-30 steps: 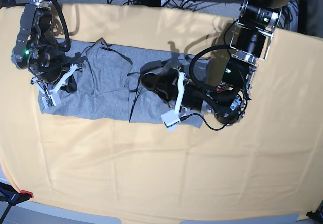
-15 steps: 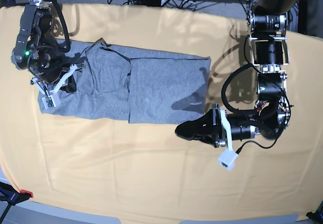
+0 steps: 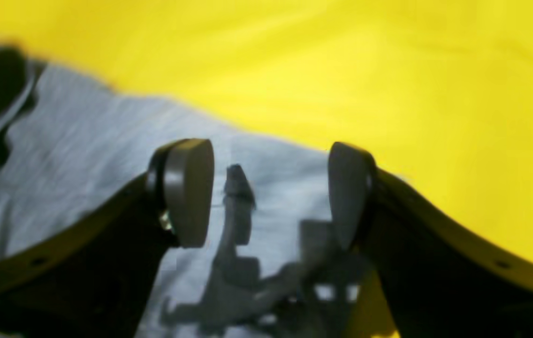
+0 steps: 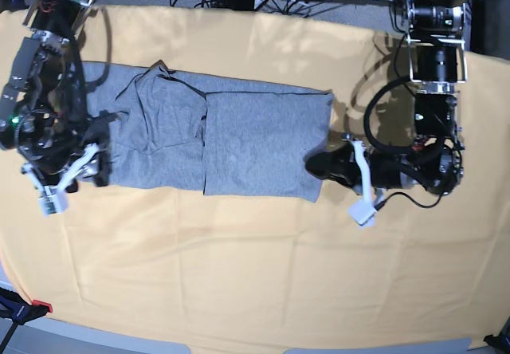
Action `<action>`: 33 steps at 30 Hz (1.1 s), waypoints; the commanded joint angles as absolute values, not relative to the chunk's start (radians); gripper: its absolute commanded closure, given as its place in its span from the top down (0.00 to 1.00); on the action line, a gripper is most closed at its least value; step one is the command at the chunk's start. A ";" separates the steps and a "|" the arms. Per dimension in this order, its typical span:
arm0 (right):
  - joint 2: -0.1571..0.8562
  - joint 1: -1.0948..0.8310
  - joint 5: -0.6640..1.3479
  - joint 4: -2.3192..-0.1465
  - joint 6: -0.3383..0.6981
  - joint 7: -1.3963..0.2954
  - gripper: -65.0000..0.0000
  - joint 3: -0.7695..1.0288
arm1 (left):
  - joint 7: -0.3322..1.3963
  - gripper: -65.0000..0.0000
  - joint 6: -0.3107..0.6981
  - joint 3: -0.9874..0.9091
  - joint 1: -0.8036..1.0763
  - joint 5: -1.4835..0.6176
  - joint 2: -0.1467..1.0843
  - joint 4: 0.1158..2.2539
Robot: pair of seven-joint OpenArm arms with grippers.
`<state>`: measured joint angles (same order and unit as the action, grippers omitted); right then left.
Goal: Layout the t-shirt on the table in an organized manner, then fold the t-shirt properly
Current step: 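Withdraw the left gripper and slide the right gripper under the strip end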
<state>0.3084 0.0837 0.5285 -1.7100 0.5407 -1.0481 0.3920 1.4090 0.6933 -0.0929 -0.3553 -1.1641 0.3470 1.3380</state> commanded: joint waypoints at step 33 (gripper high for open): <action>0.313 -0.089 1.106 -1.312 0.698 -1.374 0.70 0.633 | 1.357 0.00 0.681 -0.320 -0.377 -1.193 0.487 1.353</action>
